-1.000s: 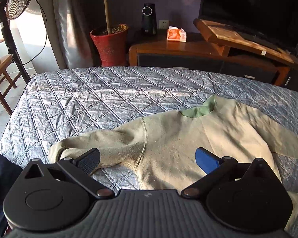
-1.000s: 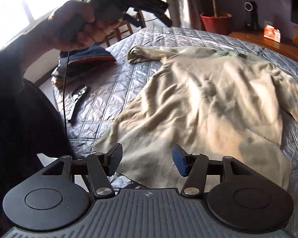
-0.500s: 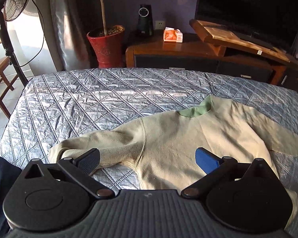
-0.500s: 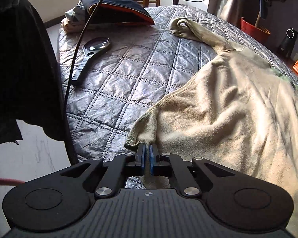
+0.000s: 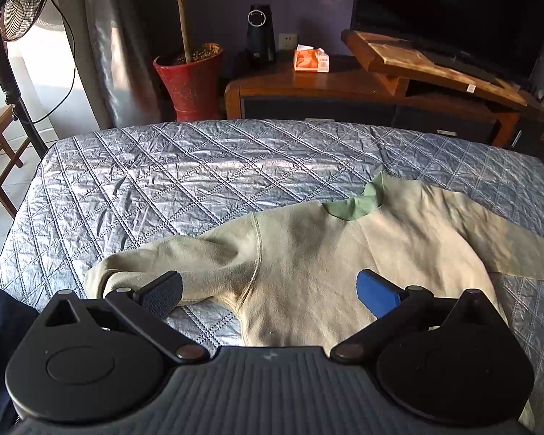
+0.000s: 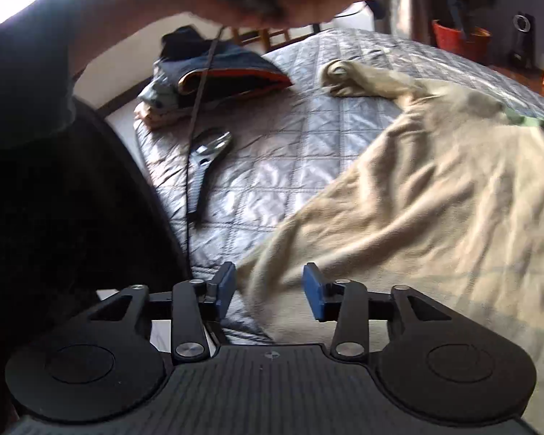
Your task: Fold clothes
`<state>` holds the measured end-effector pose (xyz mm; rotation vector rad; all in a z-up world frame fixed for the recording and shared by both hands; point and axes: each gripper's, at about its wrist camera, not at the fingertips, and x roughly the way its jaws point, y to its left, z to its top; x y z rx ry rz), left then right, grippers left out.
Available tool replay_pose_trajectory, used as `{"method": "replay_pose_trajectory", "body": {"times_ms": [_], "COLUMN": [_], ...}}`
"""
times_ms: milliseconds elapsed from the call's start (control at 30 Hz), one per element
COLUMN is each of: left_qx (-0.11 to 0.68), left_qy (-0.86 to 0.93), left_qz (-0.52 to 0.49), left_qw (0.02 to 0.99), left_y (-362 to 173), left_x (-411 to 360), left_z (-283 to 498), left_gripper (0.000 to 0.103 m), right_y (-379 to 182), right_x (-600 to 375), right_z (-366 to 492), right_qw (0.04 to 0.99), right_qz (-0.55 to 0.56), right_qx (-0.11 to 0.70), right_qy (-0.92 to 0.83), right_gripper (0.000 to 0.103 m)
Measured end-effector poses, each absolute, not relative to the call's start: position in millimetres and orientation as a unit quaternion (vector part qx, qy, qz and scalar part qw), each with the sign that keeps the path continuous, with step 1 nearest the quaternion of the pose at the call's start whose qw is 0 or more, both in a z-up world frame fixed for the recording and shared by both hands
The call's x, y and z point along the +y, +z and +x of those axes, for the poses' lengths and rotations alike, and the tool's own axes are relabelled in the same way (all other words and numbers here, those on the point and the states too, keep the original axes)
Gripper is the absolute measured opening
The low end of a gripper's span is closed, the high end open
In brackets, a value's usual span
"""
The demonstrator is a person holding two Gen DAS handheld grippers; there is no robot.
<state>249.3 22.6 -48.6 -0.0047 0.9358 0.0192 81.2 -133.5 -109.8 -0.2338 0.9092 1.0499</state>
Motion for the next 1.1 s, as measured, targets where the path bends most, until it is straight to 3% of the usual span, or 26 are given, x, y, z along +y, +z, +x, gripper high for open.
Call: {"method": "replay_pose_trajectory", "body": {"times_ms": [167, 233, 333, 467, 500, 533, 600, 700, 767, 867, 933, 1000, 1067, 1100], "left_qx": [0.451, 0.451, 0.452, 0.456, 0.456, 0.457, 0.456, 0.455, 0.455, 0.457, 0.458, 0.457, 0.455, 0.455], "left_qy": [0.006, 0.005, 0.005, 0.001, 0.000, -0.001, -0.003, -0.002, 0.000, 0.005, 0.007, 0.008, 0.009, 0.010], "left_qz": [0.003, 0.003, 0.005, 0.016, 0.018, 0.020, 0.023, 0.018, 0.014, 0.013, 0.011, 0.009, 0.007, 0.006], "left_qw": [0.893, 0.892, 0.892, 0.890, 0.890, 0.889, 0.890, 0.890, 0.891, 0.890, 0.889, 0.889, 0.890, 0.890], "left_y": [-49.3, -50.0, -51.5, -55.5, -56.2, -56.5, -55.9, -54.4, -54.1, -55.6, -55.7, -54.5, -52.9, -52.6], "left_x": [18.8, 17.1, 12.5, 6.0, 4.8, 4.1, 3.6, 6.2, 8.5, 11.5, 13.3, 15.0, 16.5, 17.4], "left_z": [249.0, 249.8, 251.6, 250.9, 250.7, 250.5, 250.5, 251.4, 251.7, 252.4, 252.7, 252.4, 252.2, 252.2], "left_gripper": [0.102, 0.102, 0.102, 0.102, 0.102, 0.102, 0.102, 0.102, 0.102, 0.102, 0.102, 0.102, 0.102, 0.102], "right_y": [-101.2, -103.9, -125.0, -144.6, -148.4, -148.9, -145.3, -135.6, -133.1, -130.2, -123.4, -113.5, -105.3, -104.0], "right_x": [-268.0, -318.0, -333.6, -318.4, -312.4, -308.3, -304.6, -307.0, -311.2, -321.6, -323.9, -334.0, -344.9, -348.3], "right_z": [138.8, 151.2, 140.5, 127.6, 126.4, 125.2, 122.4, 117.8, 119.7, 130.8, 139.0, 157.4, 185.2, 197.7], "right_qw": [0.824, 0.827, 0.791, 0.766, 0.762, 0.756, 0.746, 0.739, 0.732, 0.705, 0.723, 0.765, 0.827, 0.845], "right_qz": [-0.041, -0.023, -0.029, -0.035, -0.045, -0.053, -0.059, -0.060, -0.052, -0.004, -0.029, -0.006, 0.035, 0.053], "right_qx": [0.453, 0.475, 0.513, 0.527, 0.533, 0.538, 0.543, 0.538, 0.545, 0.566, 0.557, 0.522, 0.469, 0.455], "right_qy": [0.338, 0.300, 0.333, 0.365, 0.365, 0.368, 0.381, 0.402, 0.406, 0.427, 0.407, 0.377, 0.307, 0.274], "right_gripper": [0.075, 0.071, 0.063, 0.063, 0.059, 0.047, 0.006, 0.005, 0.006, 0.015, 0.022, 0.022, 0.049, 0.073]}}
